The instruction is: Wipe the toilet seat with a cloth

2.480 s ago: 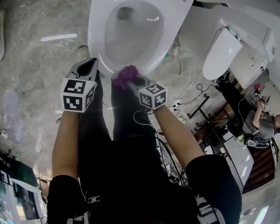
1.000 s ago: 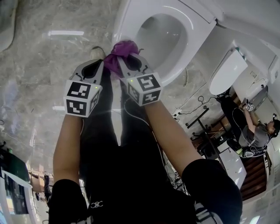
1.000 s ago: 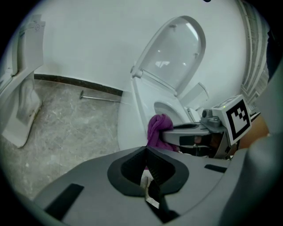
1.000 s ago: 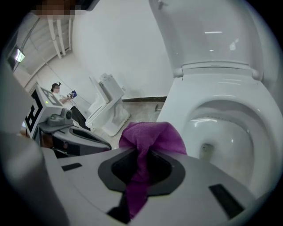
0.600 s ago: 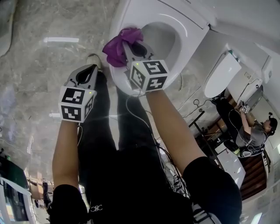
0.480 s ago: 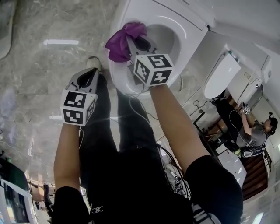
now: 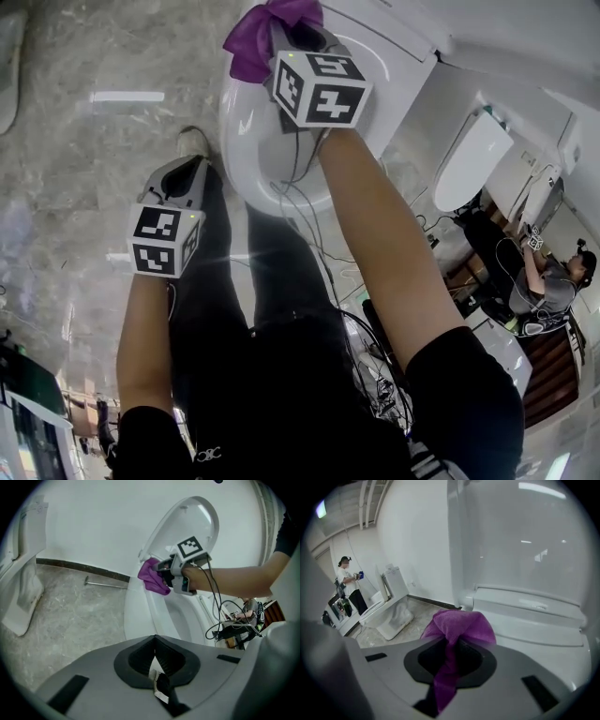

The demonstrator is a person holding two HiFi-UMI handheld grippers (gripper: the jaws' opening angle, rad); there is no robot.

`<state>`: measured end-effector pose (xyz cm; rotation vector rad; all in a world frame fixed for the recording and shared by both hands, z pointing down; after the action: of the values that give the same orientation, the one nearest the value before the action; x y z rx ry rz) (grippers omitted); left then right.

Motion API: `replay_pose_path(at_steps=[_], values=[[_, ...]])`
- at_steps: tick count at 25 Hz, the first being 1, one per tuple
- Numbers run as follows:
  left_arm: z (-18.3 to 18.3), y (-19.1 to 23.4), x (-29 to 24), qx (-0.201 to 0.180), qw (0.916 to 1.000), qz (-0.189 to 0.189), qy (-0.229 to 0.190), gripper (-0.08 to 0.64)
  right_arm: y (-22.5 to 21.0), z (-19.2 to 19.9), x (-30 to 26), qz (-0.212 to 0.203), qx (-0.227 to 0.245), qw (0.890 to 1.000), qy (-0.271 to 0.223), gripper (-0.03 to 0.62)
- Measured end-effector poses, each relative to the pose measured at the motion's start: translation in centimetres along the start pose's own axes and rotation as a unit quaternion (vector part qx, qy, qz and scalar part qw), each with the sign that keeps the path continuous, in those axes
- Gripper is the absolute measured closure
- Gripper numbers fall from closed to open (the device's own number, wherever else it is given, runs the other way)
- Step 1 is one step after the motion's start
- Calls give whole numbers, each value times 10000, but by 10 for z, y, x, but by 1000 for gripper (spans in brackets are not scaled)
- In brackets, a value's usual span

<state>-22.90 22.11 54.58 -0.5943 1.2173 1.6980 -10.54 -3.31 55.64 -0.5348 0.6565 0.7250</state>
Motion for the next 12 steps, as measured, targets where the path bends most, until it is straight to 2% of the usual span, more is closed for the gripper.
replay_pose_path(at_steps=[5,12], values=[[-8,-13,-7,-112,9999,3,-12,552,-11,-25,-14,123,-107,9999,22,537],[-10,-38,-18,-228,9997,20,78,552,-43,-2,15,257,-198,9993,-166,537]])
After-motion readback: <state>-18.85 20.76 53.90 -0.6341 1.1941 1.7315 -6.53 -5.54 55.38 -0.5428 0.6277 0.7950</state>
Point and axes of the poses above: the fingertips, and each gripper's own axes: x backward along the fingers, y to its left, z out of its underside, the point moved 10 cm from there along x, backward along the fingers, and after that the axes turned 2 degrees about -z, right-handed, at the moved point
